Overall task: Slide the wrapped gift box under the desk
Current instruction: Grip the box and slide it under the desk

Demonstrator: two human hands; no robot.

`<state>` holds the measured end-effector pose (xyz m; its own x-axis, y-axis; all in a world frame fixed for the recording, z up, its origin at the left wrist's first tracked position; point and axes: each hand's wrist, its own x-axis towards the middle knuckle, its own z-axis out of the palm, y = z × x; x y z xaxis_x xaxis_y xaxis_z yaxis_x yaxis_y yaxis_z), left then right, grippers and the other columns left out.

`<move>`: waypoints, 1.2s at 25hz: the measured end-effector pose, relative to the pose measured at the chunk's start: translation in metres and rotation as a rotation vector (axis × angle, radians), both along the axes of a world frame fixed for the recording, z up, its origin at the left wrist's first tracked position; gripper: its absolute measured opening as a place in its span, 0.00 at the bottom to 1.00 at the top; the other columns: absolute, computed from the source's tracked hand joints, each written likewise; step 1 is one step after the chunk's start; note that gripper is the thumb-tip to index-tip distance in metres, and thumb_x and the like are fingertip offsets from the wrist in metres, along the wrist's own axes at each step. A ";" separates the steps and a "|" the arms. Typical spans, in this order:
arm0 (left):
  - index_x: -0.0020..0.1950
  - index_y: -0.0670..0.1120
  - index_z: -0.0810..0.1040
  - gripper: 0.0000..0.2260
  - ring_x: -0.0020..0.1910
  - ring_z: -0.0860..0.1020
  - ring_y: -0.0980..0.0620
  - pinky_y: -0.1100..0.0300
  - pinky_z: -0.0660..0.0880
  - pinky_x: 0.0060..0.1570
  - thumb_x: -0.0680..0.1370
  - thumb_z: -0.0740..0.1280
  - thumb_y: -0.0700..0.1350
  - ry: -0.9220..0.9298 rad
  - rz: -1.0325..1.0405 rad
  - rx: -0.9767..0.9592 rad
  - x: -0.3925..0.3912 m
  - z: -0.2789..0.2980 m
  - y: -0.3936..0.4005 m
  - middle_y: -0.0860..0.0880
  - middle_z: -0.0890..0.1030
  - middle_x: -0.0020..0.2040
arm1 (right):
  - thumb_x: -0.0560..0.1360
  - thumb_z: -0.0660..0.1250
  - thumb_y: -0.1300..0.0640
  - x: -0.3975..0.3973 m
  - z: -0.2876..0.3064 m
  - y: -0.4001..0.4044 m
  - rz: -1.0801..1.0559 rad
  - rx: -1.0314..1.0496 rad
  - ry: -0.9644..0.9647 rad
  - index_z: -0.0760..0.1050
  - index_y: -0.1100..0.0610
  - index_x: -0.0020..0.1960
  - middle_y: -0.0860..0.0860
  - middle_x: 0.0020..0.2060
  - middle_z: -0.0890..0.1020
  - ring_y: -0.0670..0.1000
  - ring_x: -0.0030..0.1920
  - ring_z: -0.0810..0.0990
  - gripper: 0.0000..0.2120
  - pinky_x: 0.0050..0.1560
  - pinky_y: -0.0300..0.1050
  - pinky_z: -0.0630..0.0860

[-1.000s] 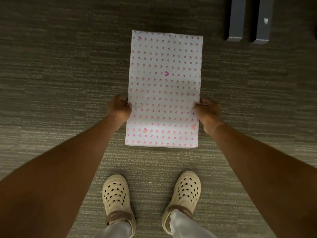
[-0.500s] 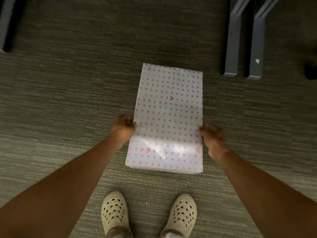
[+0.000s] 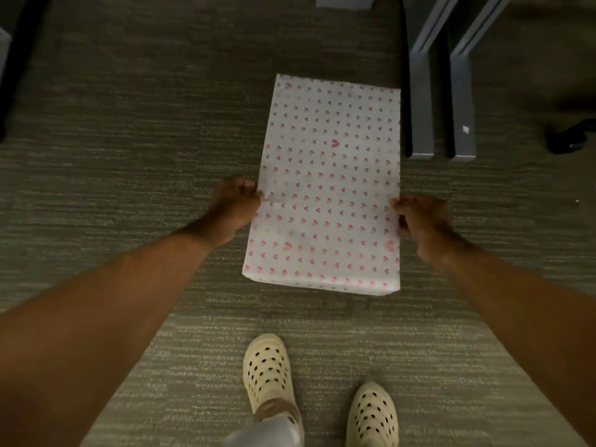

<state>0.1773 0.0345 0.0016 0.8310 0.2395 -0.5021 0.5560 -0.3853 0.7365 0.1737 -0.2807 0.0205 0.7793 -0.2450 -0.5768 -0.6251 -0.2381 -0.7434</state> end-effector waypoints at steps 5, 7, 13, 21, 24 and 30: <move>0.53 0.48 0.78 0.05 0.44 0.79 0.55 0.62 0.74 0.37 0.79 0.67 0.47 0.025 0.020 0.019 0.054 -0.016 -0.009 0.52 0.79 0.46 | 0.80 0.68 0.53 0.052 -0.012 -0.002 -0.014 -0.034 -0.057 0.78 0.49 0.44 0.48 0.47 0.85 0.48 0.46 0.85 0.06 0.40 0.40 0.82; 0.53 0.48 0.77 0.04 0.43 0.78 0.56 0.63 0.72 0.34 0.79 0.67 0.46 0.008 0.026 0.032 0.077 -0.028 -0.013 0.53 0.78 0.45 | 0.80 0.69 0.54 0.078 -0.025 -0.003 -0.030 -0.023 -0.081 0.78 0.49 0.43 0.48 0.47 0.84 0.49 0.47 0.85 0.06 0.46 0.45 0.83; 0.51 0.49 0.76 0.02 0.43 0.78 0.57 0.63 0.72 0.33 0.80 0.66 0.46 -0.048 0.025 0.003 0.156 -0.059 -0.020 0.53 0.79 0.45 | 0.80 0.69 0.54 0.158 -0.062 -0.008 -0.053 -0.052 -0.137 0.78 0.49 0.44 0.48 0.46 0.83 0.49 0.45 0.84 0.06 0.41 0.44 0.81; 0.44 0.51 0.76 0.04 0.43 0.79 0.55 0.62 0.72 0.34 0.79 0.67 0.45 -0.132 0.064 0.041 0.237 -0.084 -0.029 0.52 0.80 0.45 | 0.77 0.72 0.52 0.256 -0.084 -0.012 -0.089 -0.061 -0.158 0.80 0.56 0.60 0.54 0.56 0.83 0.56 0.56 0.83 0.14 0.59 0.54 0.82; 0.44 0.52 0.76 0.04 0.44 0.79 0.54 0.61 0.73 0.34 0.79 0.67 0.45 -0.130 0.078 0.028 0.260 -0.091 -0.029 0.52 0.80 0.45 | 0.76 0.72 0.51 0.283 -0.093 -0.010 -0.098 -0.060 -0.146 0.78 0.56 0.64 0.55 0.59 0.82 0.56 0.57 0.82 0.19 0.61 0.54 0.81; 0.44 0.51 0.76 0.04 0.43 0.79 0.54 0.61 0.72 0.34 0.79 0.66 0.45 -0.147 0.085 0.064 0.297 -0.100 -0.028 0.50 0.80 0.45 | 0.76 0.72 0.50 0.319 -0.108 -0.004 -0.105 -0.046 -0.129 0.74 0.55 0.69 0.55 0.62 0.81 0.57 0.60 0.80 0.24 0.63 0.56 0.79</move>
<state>0.4746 0.0064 -0.0982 0.8698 0.3396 -0.3579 0.4764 -0.3897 0.7881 0.4922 -0.2849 -0.0873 0.8146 -0.3529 -0.4602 -0.5487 -0.2117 -0.8088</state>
